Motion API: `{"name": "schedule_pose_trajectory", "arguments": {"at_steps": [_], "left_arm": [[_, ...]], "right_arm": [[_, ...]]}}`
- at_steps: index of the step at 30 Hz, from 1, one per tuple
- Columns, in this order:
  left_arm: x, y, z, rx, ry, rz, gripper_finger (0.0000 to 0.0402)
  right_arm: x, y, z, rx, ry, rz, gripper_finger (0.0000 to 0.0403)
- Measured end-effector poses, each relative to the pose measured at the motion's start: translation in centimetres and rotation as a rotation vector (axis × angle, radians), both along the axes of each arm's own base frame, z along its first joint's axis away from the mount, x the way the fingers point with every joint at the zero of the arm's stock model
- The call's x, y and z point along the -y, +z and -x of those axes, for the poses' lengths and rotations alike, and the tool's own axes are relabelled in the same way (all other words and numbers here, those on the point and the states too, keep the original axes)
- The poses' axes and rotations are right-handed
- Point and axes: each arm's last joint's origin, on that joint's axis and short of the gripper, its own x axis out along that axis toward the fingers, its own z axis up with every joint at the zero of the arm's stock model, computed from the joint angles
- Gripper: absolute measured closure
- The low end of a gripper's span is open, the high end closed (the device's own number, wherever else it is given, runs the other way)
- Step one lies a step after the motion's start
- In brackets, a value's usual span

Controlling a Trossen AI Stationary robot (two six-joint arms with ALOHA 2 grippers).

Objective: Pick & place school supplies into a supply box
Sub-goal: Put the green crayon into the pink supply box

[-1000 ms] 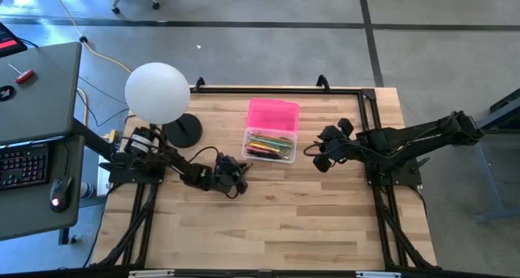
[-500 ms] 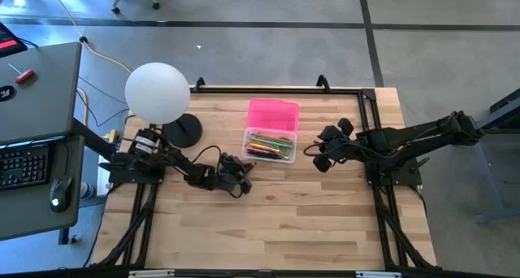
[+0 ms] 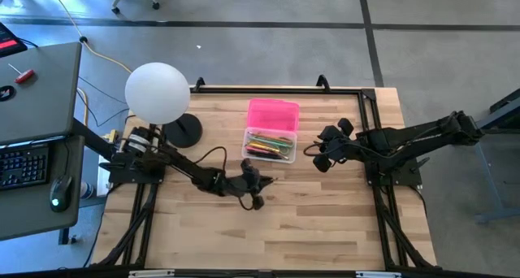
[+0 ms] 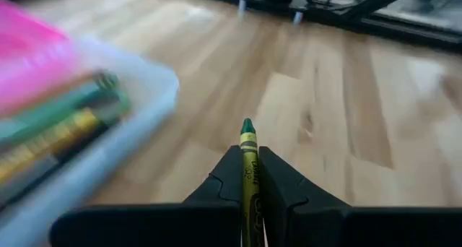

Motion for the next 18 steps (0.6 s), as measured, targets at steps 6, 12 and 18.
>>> {"name": "schedule_pose_trajectory", "arguments": {"at_steps": [6,12,18], "left_arm": [[-2.5,3.3,-3.0,-0.198,0.107,-0.146,0.0356],[-7.4,5.1,-4.7,-0.367,0.171,-0.054,0.0341],[-12.0,5.1,-4.9,-0.376,0.164,0.052,0.0329]], "right_arm": [[0.0,0.0,0.0,0.000,-0.001,0.000,0.0316],[0.0,0.0,0.0,0.000,0.000,0.001,0.0316],[0.0,0.0,0.0,0.000,-0.001,0.000,0.0316]]}}
